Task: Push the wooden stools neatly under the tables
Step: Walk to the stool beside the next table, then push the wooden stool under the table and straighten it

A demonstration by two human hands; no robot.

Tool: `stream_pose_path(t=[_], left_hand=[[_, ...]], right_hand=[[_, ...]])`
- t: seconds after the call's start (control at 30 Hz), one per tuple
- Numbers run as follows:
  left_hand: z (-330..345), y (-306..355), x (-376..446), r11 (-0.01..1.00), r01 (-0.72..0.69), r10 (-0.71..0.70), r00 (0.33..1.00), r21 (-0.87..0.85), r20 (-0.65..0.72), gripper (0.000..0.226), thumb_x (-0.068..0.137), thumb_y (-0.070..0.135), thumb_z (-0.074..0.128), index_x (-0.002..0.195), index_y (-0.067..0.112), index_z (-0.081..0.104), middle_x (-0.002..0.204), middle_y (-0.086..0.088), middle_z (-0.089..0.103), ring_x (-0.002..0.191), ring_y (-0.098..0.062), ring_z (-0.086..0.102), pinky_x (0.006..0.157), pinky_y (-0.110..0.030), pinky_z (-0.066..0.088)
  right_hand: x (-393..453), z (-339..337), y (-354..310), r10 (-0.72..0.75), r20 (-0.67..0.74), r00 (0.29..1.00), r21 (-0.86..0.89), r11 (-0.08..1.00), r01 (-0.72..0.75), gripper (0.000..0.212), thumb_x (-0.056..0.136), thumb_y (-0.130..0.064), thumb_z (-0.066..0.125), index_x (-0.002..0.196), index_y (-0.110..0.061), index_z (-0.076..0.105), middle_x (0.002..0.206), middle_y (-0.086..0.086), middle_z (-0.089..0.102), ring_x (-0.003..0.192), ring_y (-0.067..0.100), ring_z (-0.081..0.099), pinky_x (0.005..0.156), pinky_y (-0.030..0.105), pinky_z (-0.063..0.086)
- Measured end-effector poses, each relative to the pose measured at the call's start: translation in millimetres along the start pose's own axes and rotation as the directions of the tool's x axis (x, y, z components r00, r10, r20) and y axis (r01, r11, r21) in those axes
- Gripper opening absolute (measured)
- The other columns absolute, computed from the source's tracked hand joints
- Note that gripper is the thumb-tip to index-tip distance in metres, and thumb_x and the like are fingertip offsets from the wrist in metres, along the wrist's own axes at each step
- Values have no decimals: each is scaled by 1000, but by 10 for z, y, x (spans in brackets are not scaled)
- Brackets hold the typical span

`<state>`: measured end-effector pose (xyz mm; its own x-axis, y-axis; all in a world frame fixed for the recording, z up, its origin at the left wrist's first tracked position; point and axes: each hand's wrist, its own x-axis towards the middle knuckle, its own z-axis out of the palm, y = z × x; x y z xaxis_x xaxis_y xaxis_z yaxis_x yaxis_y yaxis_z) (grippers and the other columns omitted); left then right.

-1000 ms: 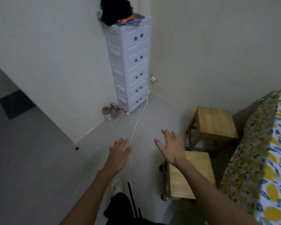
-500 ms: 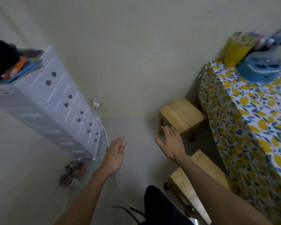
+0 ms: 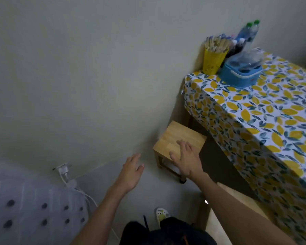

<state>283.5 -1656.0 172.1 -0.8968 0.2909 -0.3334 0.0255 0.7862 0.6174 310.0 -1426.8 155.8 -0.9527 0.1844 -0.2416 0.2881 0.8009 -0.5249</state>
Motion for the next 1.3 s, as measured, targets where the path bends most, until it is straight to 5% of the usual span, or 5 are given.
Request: stream_pose_path(t=[0.3,0.63,0.83,1.03,1.3], left_hand=[[-365,-11,1695,965,-250,220,934,75,283,52,97,24,44,146,13,28,158,-8,18,147,-23,10,119,-34,11],[-491,-520,3292,811,-563,313,647,159,695,55,97,22,45,147,11,23,158,-13,15,147,-27,13,120,-36,14],[378,-1019,4045,776,-612,284,557,155,780,61,98,20,43,150,14,11,160,-9,2,148,-25,0,118,-31,7],[1609,-1708,4586,697,-711,362,462,94,810,70,96,21,45,151,18,3,159,-7,-13,147,-24,-12,121,-44,12],[2343,-2240,4853,313,-910,561,407,271,721,86,82,69,37,150,32,-1,160,-6,-15,145,-24,-21,117,-49,2]], right_hand=[[908,101,-71,316,-182,931,108,948,-301,65,93,-58,40,147,-23,28,157,6,28,146,25,18,119,45,18],[1569,779,-278,653,-216,726,229,757,-612,65,93,-54,42,146,-18,30,154,10,33,144,29,21,116,47,22],[1962,1802,178,713,-204,671,196,701,-685,65,91,-50,47,145,-16,32,158,9,25,147,27,14,117,43,17],[2358,3002,964,656,-180,733,71,752,-655,77,87,-54,46,148,-13,25,162,11,9,149,32,2,119,48,10],[2561,3726,1493,562,-297,772,-106,784,-612,97,84,-77,35,154,-13,12,162,9,5,149,30,1,119,51,7]])
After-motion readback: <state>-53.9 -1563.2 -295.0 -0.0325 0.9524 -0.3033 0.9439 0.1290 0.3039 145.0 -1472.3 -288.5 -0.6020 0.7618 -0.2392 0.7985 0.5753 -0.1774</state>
